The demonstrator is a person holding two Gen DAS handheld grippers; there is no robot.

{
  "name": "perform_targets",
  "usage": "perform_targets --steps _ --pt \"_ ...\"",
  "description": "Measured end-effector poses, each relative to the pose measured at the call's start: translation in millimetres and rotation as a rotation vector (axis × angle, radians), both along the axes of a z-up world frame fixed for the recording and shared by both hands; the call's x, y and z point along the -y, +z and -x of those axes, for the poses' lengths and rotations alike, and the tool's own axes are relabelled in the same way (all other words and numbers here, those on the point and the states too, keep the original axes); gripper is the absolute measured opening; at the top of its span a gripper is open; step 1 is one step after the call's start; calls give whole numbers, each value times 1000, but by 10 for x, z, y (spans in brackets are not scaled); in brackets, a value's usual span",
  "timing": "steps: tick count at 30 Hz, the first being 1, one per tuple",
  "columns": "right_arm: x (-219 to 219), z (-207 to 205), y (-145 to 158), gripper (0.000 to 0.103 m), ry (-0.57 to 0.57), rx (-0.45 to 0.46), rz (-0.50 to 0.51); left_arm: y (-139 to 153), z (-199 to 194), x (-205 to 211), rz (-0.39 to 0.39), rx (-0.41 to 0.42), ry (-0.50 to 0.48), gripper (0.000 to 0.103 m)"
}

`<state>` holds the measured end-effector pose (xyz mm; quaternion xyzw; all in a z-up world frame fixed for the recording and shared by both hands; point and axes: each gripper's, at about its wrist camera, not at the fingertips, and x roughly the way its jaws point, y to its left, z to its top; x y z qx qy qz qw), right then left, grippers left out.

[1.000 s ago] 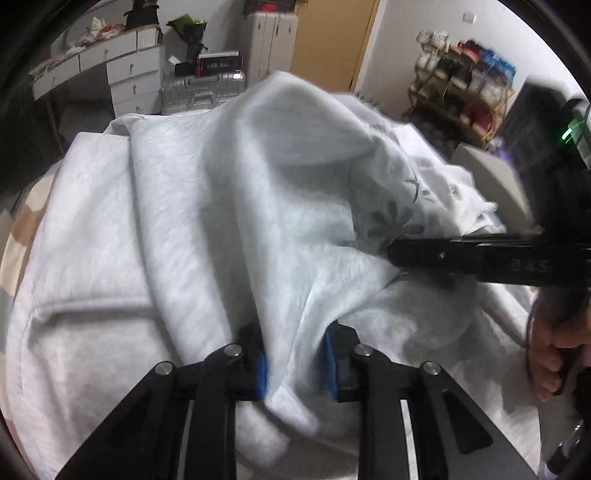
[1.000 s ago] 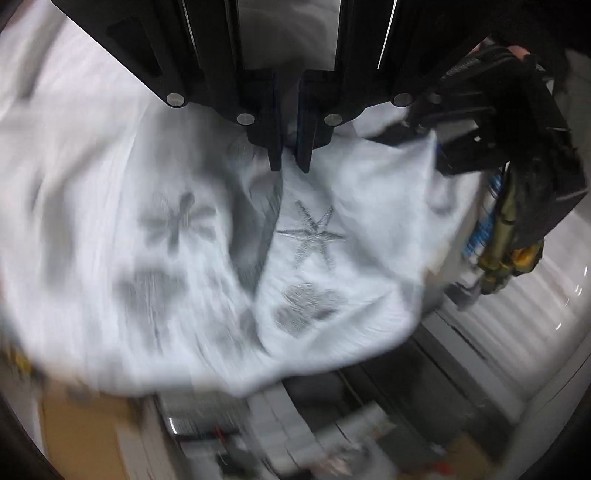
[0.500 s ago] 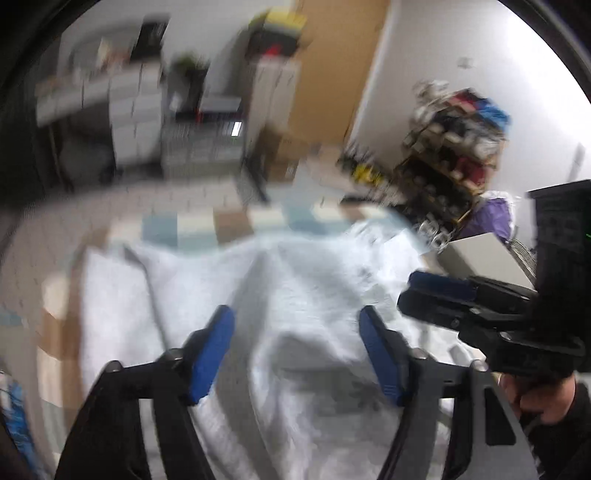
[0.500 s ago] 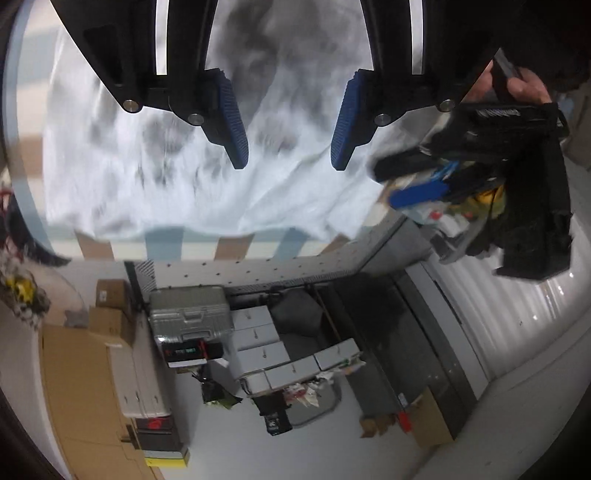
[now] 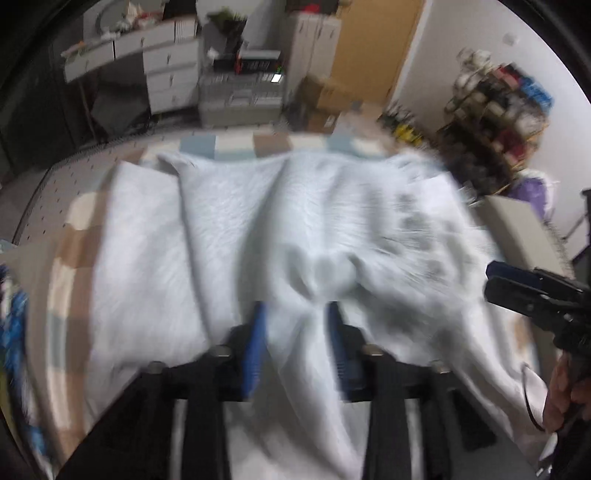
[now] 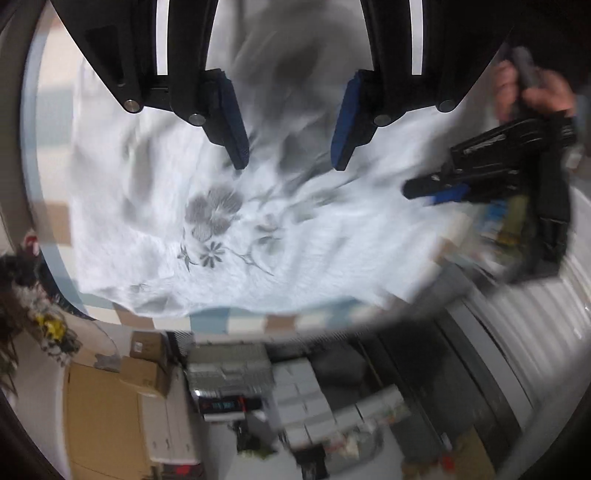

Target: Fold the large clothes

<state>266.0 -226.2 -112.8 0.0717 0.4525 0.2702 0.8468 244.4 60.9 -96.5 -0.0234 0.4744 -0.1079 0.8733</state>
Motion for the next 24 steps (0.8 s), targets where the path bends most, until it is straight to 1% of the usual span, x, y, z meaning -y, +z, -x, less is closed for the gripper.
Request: perform_targets --steps 1,2,3,5,6,7,8,9,10,11,12,13,14,16,18,19,20,21,22,23,24 --pt "99 134 105 57 0 6 -31 130 210 -15 13 33 -14 51" --pt "187 321 214 59 -3 20 -65 224 300 67 16 63 -19 56" --pt "326 586 368 62 4 43 -100 330 486 60 16 95 -23 59" --pt "424 917 657 69 -1 97 -130 545 870 30 29 171 -36 61" --pt "506 1155 797 78 -8 128 -142 630 1017 31 35 205 -35 67" --pt "585 1387 934 83 -16 153 -152 727 1195 24 44 245 -22 73" --pt "646 1600 1059 86 -20 176 -165 780 1263 31 48 272 -2 84" --pt "746 1869 1218 92 -21 197 -178 855 1426 7 64 314 16 87" --pt "792 2018 1303 100 -18 191 -181 929 1597 -14 91 353 19 87" --pt "832 2150 1382 102 -5 169 -185 936 1697 -12 103 373 22 88" --pt "866 2280 1446 102 10 156 -195 948 1778 -2 104 381 22 91" --pt "935 2441 1531 102 17 160 -216 967 1926 15 98 393 17 94" --pt "991 2634 1632 102 16 178 -233 988 2005 54 91 401 15 102" --pt "1057 2957 1776 103 10 227 -237 967 2231 105 64 439 -2 102" --pt "1121 3196 1759 103 -33 279 -231 894 2307 154 20 459 -30 102" --pt "1124 3278 1694 103 -63 284 -213 827 2328 186 -16 453 -41 102" --pt "1113 3287 1596 103 -84 267 -194 800 2362 204 -42 444 -41 102" --pt "1101 3279 1462 103 -99 217 -176 757 2373 227 -58 431 -44 102" --pt "1092 3242 1292 103 -111 155 -165 654 2342 268 -79 404 -67 102" --pt "1094 3202 1114 103 -135 116 -154 607 2352 299 -99 384 -87 102" --pt "1077 3147 970 103 -160 87 -118 545 2334 328 -120 372 -100 102"
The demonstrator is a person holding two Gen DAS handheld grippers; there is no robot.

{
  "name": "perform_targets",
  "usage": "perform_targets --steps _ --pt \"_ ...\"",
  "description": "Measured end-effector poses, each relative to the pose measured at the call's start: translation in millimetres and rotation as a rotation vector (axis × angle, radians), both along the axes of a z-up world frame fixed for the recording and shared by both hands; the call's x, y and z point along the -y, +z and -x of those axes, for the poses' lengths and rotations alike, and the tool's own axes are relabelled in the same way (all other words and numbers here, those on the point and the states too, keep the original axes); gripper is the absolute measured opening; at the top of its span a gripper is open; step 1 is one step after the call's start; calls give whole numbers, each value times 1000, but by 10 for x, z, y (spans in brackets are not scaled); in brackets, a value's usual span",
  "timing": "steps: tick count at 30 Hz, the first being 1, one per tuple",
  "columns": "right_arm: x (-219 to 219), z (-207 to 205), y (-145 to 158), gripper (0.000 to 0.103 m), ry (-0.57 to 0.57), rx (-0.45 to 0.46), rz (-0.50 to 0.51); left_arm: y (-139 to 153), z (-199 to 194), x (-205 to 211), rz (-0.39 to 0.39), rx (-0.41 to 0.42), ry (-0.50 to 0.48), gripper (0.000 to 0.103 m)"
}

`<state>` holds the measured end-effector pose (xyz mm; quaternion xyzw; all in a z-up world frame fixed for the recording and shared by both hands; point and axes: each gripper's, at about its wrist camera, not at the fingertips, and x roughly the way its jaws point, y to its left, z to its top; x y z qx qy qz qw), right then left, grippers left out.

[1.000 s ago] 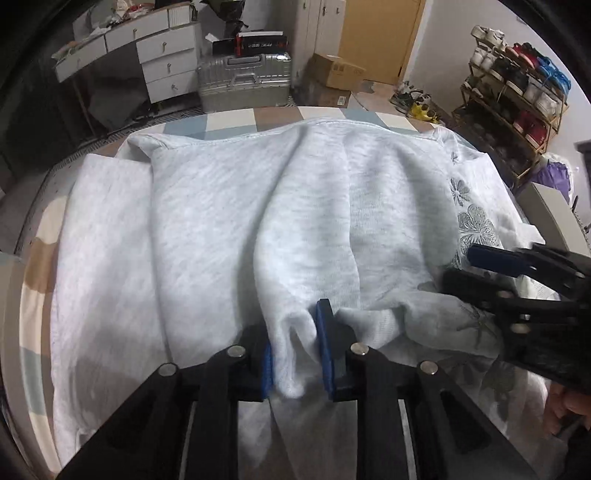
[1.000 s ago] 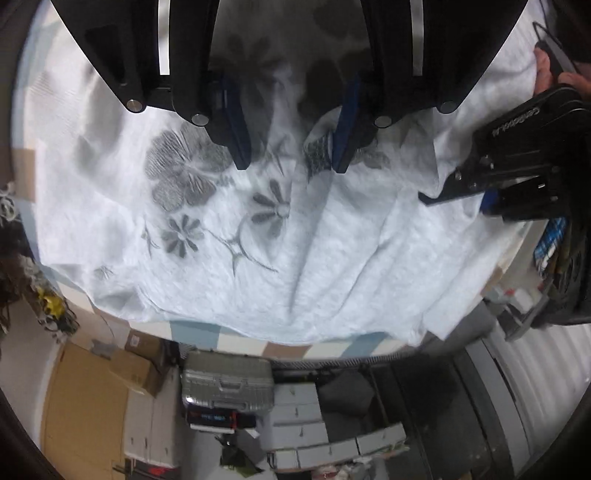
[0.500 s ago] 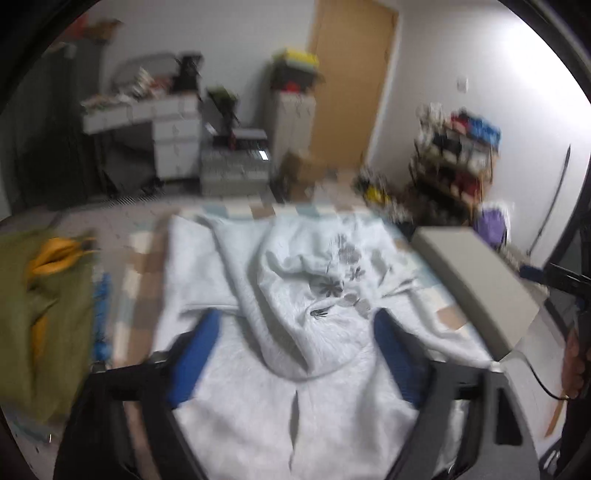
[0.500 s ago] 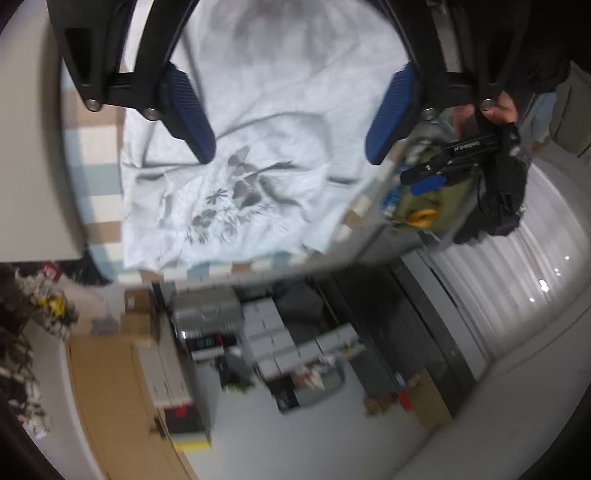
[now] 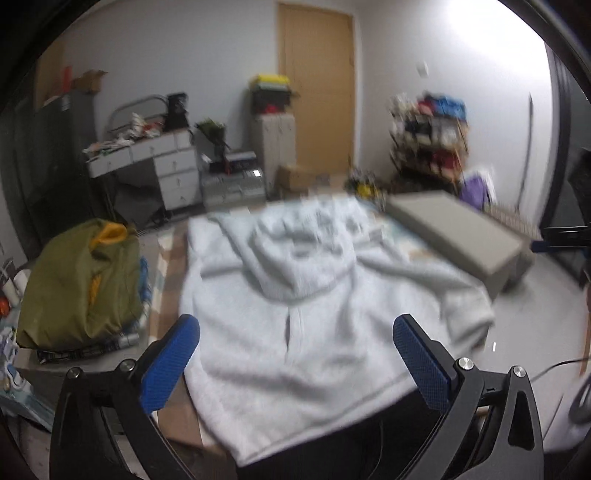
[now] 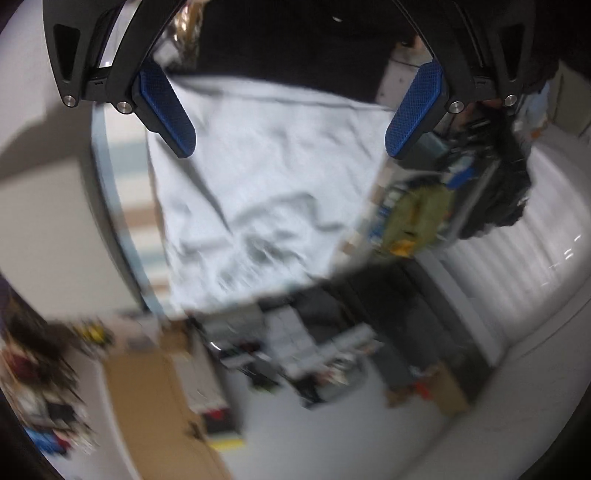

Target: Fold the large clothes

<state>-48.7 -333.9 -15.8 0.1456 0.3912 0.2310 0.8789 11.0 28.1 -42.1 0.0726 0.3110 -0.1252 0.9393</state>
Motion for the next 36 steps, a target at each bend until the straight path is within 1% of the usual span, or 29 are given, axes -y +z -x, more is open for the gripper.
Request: perform_targets --steps 1,2,3,5,6,7,8,9,10,11,12,14,15,16,17,18,19,21,24,26,27,29,30,31,32,33,35,36 --pt "-68 -113 -182 103 -12 -55 86 -72 -25 28 -26 -3 -1 102" --pt "-133 -203 -329 103 -13 -86 170 -121 -30 43 -44 0 8 102" --pt "-197 -270 -502 103 -29 -89 255 -176 -59 53 -55 2 13 102" --pt "-279 -297 -742 103 -41 -45 328 -285 -113 81 -65 -5 7 102" --pt "-335 -313 -866 103 -25 -32 363 -361 -174 101 -68 -24 8 102" --pt "-388 -347 -1028 103 -6 -36 393 -433 -236 127 -72 -47 7 102" --pt "-433 -388 -1183 103 3 -65 419 -459 -260 150 -75 -66 -1 102" --pt "-465 -414 -1318 103 28 -93 406 -496 -297 166 -80 -81 -8 102" --pt "-463 -362 -1365 103 54 -114 373 -537 -356 180 -89 -94 -9 102" --pt "-475 -349 -1433 103 79 -138 322 -537 -364 173 -88 -94 -5 102" --pt "-472 -354 -1507 103 101 -159 237 -564 -375 180 -78 -93 0 102" --pt "-432 -361 -1605 103 113 -174 129 -603 -402 167 -17 -107 0 102" --pt "-372 -394 -1670 103 100 -187 60 -619 -418 159 16 -121 -5 102" --pt "-328 -412 -1701 103 79 -198 19 -641 -438 156 53 -143 -11 102" --pt "-283 -442 -1739 103 58 -218 -29 -662 -443 167 77 -161 -16 102" --pt "-223 -488 -1819 103 47 -260 -97 -682 -459 174 88 -177 -22 102" --pt "-205 -494 -1860 103 40 -281 -129 -702 -468 189 94 -186 -21 102" --pt "-188 -512 -1948 103 38 -306 -163 -733 -493 207 95 -200 -10 102" --pt "-247 -493 -1923 103 36 -269 -178 -785 -541 219 104 -237 3 102" --pt "-258 -475 -1881 103 7 -226 -183 -822 -578 201 128 -276 2 102" --pt "-262 -488 -1875 100 -8 -211 -188 -843 -586 186 147 -296 7 102" --pt "-267 -514 -1869 74 -61 -183 -162 -878 -591 134 173 -322 21 102" --pt "-278 -524 -1858 40 -75 -162 -134 -889 -581 116 175 -325 31 102" --pt "-280 -526 -1838 13 -89 -136 -102 -902 -565 92 170 -328 48 102" --pt "-284 -525 -1823 9 -99 -110 -74 -911 -558 73 161 -332 61 102" --pt "-281 -527 -1809 9 -95 -95 -77 -926 -539 51 150 -341 77 102" --pt "-255 -489 -1741 7 -82 -59 -118 -947 -501 13 145 -363 82 102" --pt "-235 -449 -1672 7 -73 -23 -133 -955 -466 -3 143 -372 83 102"
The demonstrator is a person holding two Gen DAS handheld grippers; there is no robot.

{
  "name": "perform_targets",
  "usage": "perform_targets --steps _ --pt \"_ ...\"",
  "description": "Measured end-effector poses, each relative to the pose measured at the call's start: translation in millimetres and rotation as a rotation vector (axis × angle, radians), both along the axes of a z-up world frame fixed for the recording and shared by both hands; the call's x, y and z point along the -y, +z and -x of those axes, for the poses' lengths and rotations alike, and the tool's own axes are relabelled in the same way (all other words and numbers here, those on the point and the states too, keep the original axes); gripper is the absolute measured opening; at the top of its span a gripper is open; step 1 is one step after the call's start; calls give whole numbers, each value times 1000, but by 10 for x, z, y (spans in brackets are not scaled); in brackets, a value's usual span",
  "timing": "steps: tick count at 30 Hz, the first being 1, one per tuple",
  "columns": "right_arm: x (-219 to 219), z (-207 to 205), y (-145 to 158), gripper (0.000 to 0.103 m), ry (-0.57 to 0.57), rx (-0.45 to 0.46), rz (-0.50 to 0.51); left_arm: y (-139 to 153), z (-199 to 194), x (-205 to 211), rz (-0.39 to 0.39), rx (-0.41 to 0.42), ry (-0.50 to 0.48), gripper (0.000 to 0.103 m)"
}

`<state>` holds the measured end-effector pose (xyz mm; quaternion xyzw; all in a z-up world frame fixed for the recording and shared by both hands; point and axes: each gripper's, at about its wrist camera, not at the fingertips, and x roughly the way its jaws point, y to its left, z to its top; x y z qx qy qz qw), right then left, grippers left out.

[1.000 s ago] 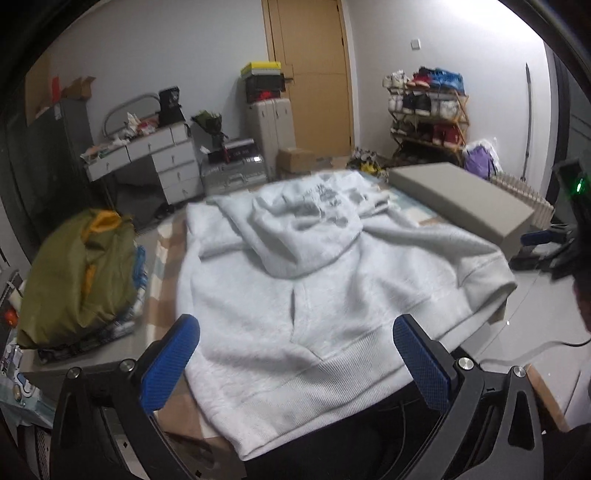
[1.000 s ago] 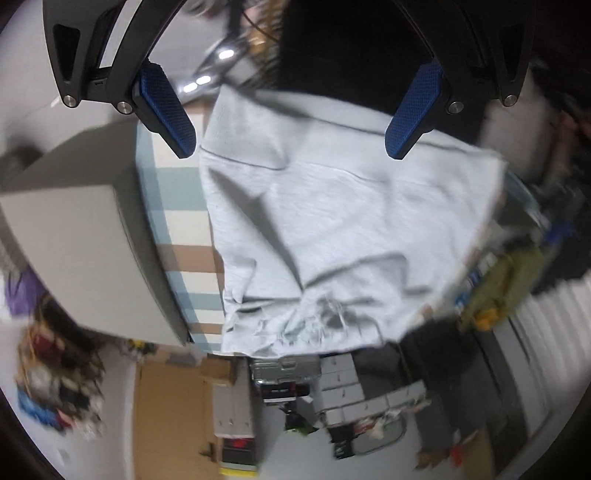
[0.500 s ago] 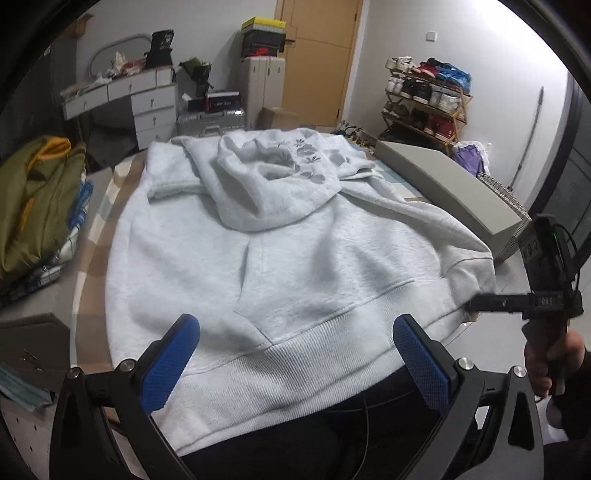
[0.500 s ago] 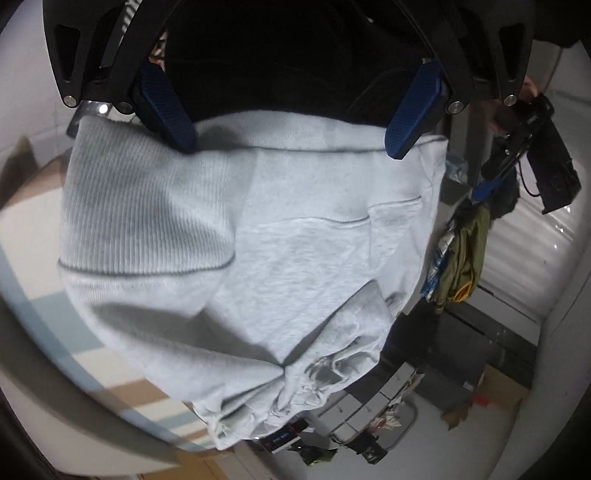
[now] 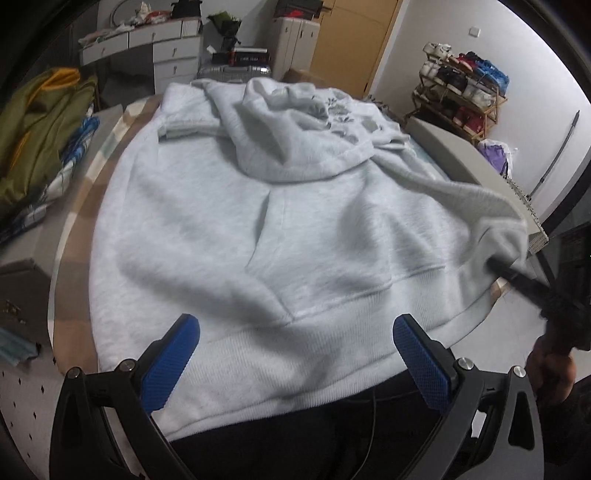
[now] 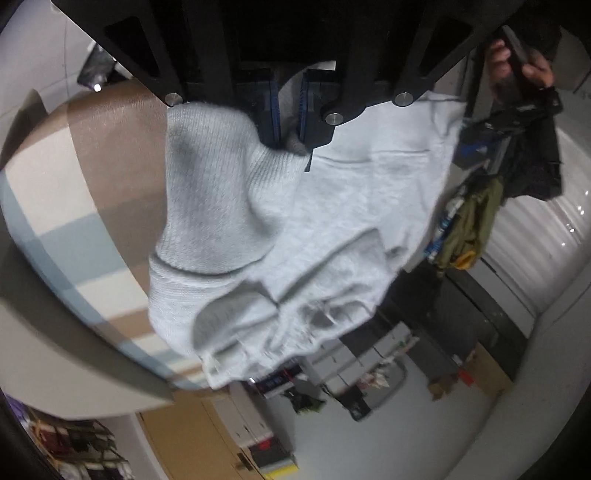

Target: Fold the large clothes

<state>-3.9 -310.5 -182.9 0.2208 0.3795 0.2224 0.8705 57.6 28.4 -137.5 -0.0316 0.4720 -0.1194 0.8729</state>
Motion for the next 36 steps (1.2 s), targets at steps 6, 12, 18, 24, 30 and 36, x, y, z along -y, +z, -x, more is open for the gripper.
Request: perform_targets --steps 6,12,18,24,30,36 --pt "344 161 346 3 1 55 -208 -25 165 -34 -69 -15 -2 102" --pt "414 310 106 2 -14 -111 -146 -83 259 77 -135 -42 -64 102" --pt "479 428 22 3 -61 -129 -142 -141 271 283 -190 -43 -171 102" --pt "130 501 223 29 110 -28 -171 -301 142 450 -274 -33 -185 102" --pt "-28 467 83 49 117 -56 -207 -317 61 547 -328 10 -207 98" --pt "-237 323 -41 60 169 -105 -232 -205 8 323 -245 4 -157 54"
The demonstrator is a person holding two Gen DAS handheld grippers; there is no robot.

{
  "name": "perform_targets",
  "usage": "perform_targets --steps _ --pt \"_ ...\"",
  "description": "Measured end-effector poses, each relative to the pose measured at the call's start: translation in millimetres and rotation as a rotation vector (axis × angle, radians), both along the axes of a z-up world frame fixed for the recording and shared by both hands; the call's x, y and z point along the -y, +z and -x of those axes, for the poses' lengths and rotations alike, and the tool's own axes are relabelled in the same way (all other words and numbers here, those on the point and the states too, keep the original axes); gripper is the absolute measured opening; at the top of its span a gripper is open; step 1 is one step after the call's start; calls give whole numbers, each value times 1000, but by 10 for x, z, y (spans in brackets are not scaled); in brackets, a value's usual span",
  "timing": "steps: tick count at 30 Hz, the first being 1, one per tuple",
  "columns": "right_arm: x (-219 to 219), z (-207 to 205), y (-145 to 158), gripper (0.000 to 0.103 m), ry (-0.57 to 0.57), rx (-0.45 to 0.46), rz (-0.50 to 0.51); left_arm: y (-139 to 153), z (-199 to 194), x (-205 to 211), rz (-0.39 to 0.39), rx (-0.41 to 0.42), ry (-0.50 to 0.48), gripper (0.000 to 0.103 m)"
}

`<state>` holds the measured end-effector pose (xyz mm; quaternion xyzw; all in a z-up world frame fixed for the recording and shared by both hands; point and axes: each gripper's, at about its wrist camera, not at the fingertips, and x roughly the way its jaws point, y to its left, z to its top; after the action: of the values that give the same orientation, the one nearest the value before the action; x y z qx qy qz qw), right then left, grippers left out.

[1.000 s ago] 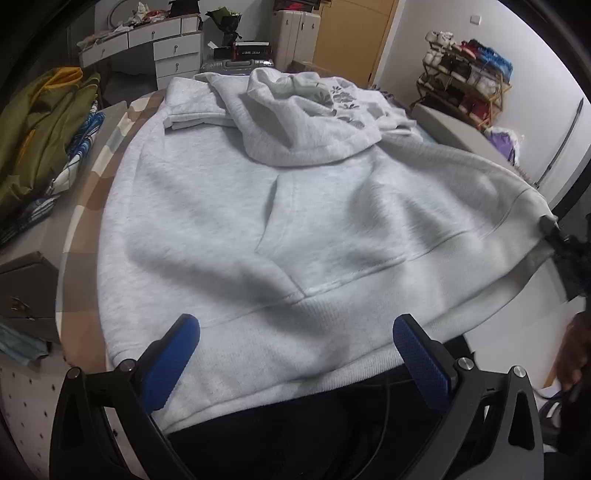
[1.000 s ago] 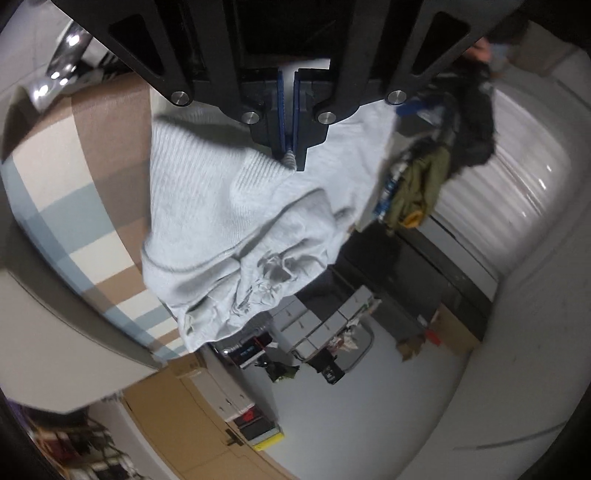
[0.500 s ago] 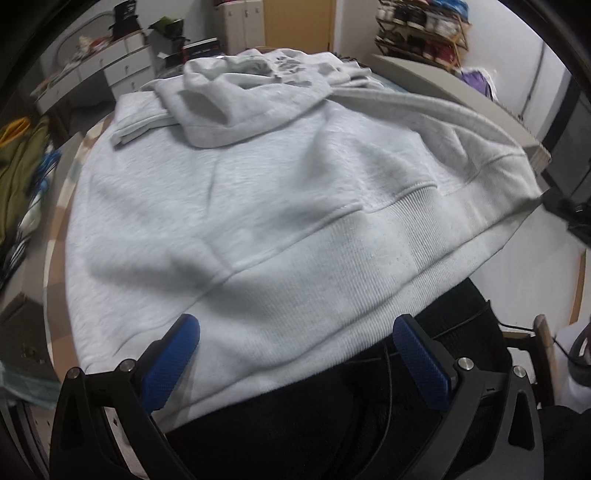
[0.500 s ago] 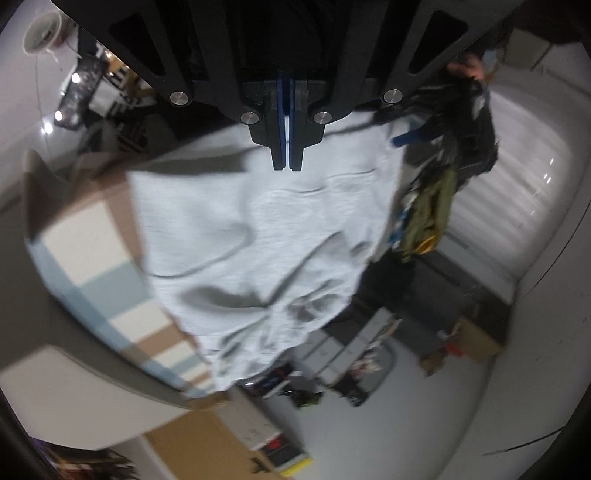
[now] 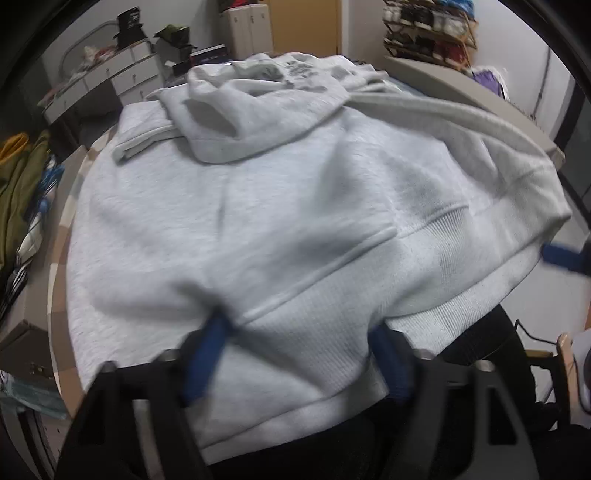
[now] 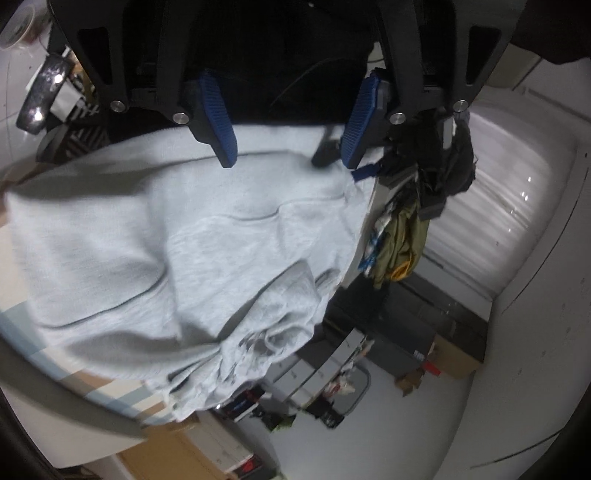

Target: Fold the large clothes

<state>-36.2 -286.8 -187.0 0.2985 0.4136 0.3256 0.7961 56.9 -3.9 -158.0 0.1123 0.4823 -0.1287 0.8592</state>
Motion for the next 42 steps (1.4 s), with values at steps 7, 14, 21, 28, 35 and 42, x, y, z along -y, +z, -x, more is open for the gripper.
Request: perform_targets --steps 7,14,21,28,35,42 --pt "-554 -212 -186 61 157 -60 -76 78 -15 -341 222 -28 36 33" --pt "-807 -394 -345 61 170 -147 -188 168 34 -374 290 -50 -16 27" --pt "-566 -325 -60 76 73 -17 -168 9 153 -404 215 -104 -63 18" --pt "-320 -406 -114 76 -24 -5 61 172 324 -853 143 -57 50 23" --pt "333 -373 -175 70 -209 -28 173 335 393 -1518 105 22 329 61" --pt "696 -314 -31 59 -332 -11 321 94 278 -1623 325 -116 354 61"
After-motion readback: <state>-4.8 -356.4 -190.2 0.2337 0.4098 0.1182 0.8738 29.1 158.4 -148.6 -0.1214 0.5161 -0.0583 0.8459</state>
